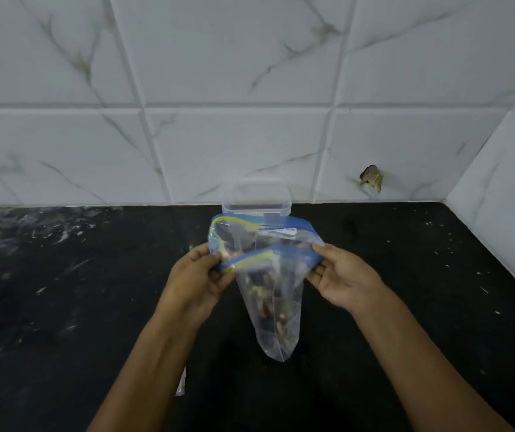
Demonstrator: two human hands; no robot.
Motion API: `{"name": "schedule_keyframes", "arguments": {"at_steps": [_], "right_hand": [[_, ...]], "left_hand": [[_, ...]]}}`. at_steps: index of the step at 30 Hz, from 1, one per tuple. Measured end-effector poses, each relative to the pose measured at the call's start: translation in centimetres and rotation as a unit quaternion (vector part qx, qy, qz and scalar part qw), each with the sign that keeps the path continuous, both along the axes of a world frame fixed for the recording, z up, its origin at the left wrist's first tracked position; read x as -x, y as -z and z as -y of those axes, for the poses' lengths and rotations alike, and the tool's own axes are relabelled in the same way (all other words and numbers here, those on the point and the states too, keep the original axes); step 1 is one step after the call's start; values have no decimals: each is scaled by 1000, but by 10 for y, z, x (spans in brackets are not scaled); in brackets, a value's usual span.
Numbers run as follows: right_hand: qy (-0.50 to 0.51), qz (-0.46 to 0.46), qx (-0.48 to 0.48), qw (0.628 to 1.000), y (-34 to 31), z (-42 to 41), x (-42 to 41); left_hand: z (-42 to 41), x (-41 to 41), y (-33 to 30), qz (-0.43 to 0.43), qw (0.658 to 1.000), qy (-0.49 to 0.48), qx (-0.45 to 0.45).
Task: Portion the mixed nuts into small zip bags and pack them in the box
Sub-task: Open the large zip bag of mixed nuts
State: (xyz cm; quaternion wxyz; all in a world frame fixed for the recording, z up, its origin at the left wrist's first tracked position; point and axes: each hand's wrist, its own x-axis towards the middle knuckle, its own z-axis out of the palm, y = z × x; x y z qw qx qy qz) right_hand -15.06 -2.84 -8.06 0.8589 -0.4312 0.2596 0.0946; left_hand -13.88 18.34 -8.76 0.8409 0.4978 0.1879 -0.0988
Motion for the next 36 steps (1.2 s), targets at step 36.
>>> {"name": "schedule_keyframes", "arguments": {"at_steps": [36], "right_hand": [[-86, 67, 490, 865, 29, -23, -40]], "left_hand": [[9, 41, 22, 101, 656, 244, -707]]}}
